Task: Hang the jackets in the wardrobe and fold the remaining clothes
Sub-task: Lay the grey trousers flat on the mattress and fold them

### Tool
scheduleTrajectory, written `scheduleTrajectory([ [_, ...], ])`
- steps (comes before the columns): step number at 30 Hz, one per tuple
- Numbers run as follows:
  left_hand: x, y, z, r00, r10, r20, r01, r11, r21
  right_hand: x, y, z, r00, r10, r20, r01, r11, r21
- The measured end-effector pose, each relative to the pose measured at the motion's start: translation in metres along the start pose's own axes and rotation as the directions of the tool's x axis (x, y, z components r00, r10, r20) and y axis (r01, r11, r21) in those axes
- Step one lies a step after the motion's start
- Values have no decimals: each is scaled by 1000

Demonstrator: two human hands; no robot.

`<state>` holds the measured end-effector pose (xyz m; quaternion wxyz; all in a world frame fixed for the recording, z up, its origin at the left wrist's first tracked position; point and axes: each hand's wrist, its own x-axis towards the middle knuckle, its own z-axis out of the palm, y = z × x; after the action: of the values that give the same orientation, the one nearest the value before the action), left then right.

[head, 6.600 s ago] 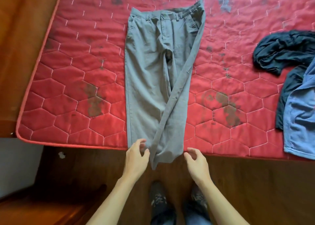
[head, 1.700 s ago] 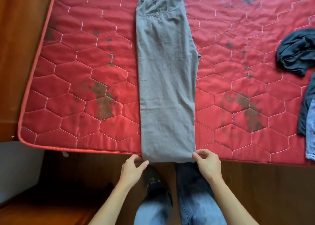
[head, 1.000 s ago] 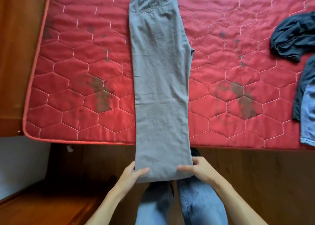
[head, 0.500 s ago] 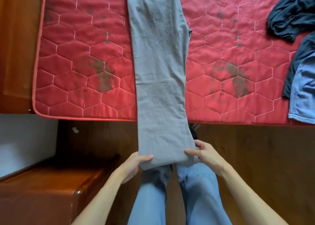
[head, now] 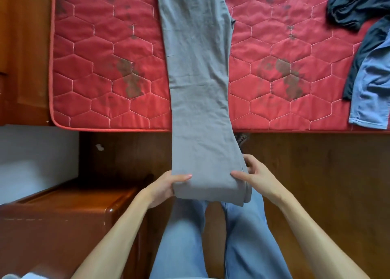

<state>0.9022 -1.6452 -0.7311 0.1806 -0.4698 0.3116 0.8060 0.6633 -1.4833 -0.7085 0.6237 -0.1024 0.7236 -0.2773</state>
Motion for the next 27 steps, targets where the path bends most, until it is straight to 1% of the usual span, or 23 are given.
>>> scheduleTrajectory([
  [2, -5, 2, 0, 1000, 17, -8, -16, 1000, 18, -7, -1, 1, 999, -33, -37, 35, 997, 64],
  [4, -12, 5, 0, 999, 33, -9, -32, 999, 32, -14, -4, -1, 998, -50, -41, 54, 994, 95],
  [8, -34, 9, 2, 999, 36, 11, -36, 999, 33, -34, -24, -3, 993, -93, -73, 91, 995, -31],
  [9, -40, 10, 4, 999, 39, -3, -38, 999, 37, -39, -29, -3, 993, -91, -74, 88, 996, -35],
  [12, -57, 12, 10, 994, 61, -89, -62, 998, -1, -55, -42, -5, 998, -46, -48, 48, 998, 51],
  [14, -69, 17, 19, 979, 103, -178, -97, 994, 39, -64, -46, -7, 998, -56, -6, 57, 996, 66],
  [15, -73, 19, 22, 969, 119, -216, -109, 992, 60, -66, -46, -7, 998, -65, 17, 64, 996, 60],
  [17, -83, 24, 27, 951, 139, -275, -140, 990, 16, -70, -48, -4, 993, -112, 39, 112, 994, 15],
  [19, -85, 26, 26, 943, 141, -302, -153, 988, -16, -69, -48, 1, 983, -182, -6, 181, 980, -81],
  [22, -78, 32, 21, 958, 132, -256, -141, 990, -15, -53, -44, 7, 953, -262, -151, 220, 944, -248],
  [25, -65, 38, 8, 982, 137, -128, -150, 984, -98, -27, -46, 6, 913, -325, -245, 238, 915, -327],
  [26, -60, 43, 3, 980, 172, -101, -179, 981, -68, -16, -49, 4, 898, -347, -271, 256, 912, -320],
  [27, -53, 48, -2, 971, 219, -99, -219, 976, 13, -6, -54, 1, 883, -369, -291, 271, 906, -326],
])
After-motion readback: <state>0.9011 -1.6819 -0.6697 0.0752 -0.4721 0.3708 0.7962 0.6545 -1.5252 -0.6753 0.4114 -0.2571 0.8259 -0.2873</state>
